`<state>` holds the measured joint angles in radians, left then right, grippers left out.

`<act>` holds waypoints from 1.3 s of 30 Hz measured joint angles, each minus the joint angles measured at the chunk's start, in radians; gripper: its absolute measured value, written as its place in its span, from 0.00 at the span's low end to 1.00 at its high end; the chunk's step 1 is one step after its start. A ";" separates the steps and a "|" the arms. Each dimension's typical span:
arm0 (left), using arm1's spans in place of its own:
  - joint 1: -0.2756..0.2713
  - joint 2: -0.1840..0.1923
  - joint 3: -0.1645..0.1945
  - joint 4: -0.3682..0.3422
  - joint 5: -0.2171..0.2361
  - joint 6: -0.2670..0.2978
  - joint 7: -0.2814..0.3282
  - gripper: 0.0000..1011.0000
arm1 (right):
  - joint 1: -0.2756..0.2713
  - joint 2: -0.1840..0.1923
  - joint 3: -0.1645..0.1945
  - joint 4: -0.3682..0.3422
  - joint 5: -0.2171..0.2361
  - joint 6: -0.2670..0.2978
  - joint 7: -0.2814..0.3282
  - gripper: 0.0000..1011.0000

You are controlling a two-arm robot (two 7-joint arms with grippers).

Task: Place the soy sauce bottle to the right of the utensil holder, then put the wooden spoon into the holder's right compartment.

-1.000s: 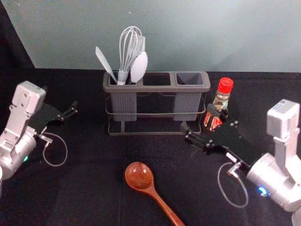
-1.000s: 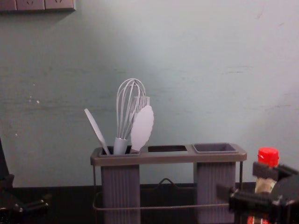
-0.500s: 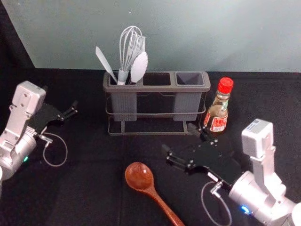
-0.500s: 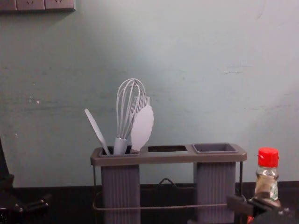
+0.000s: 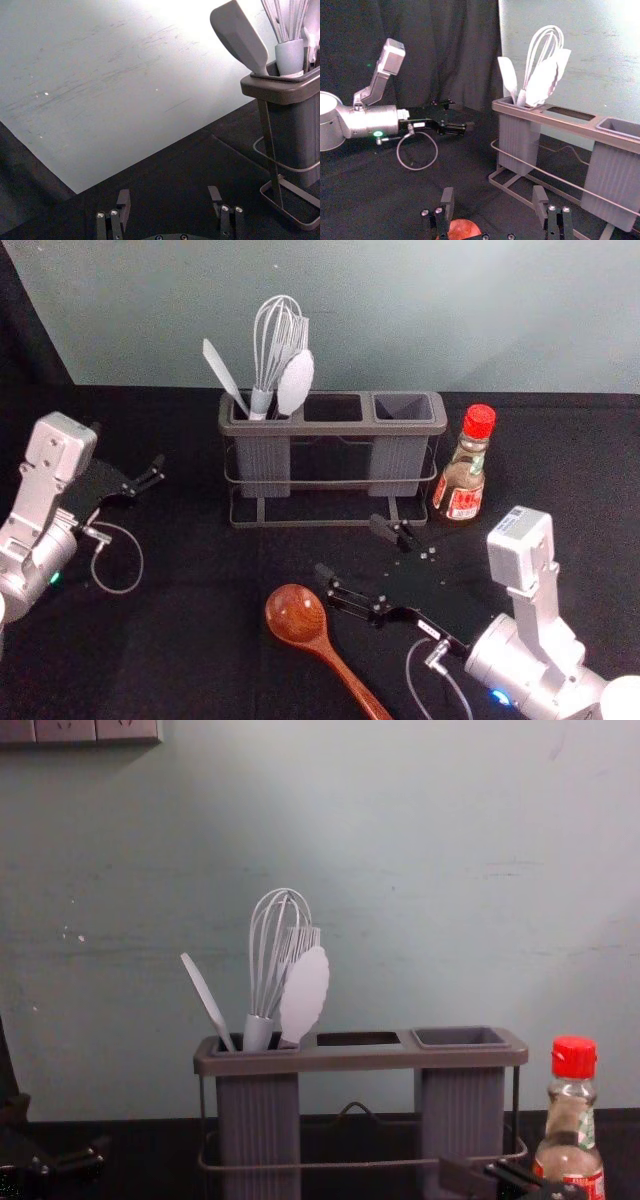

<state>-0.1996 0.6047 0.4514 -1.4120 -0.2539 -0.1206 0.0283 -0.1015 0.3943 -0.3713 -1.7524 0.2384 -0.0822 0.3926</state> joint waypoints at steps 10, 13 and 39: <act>0.000 0.000 0.000 0.000 0.000 0.000 0.000 1.00 | 0.008 -0.009 -0.021 0.000 -0.012 0.004 0.000 0.99; 0.000 0.000 0.000 0.000 0.000 0.000 0.000 1.00 | 0.010 -0.009 -0.022 0.002 -0.012 0.006 0.000 0.99; 0.000 0.000 0.000 0.000 0.000 0.000 0.000 1.00 | 0.012 -0.006 -0.024 -0.006 -0.013 0.035 0.000 0.99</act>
<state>-0.1995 0.6047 0.4514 -1.4120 -0.2539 -0.1206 0.0283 -0.0899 0.3887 -0.3956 -1.7584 0.2254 -0.0476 0.3925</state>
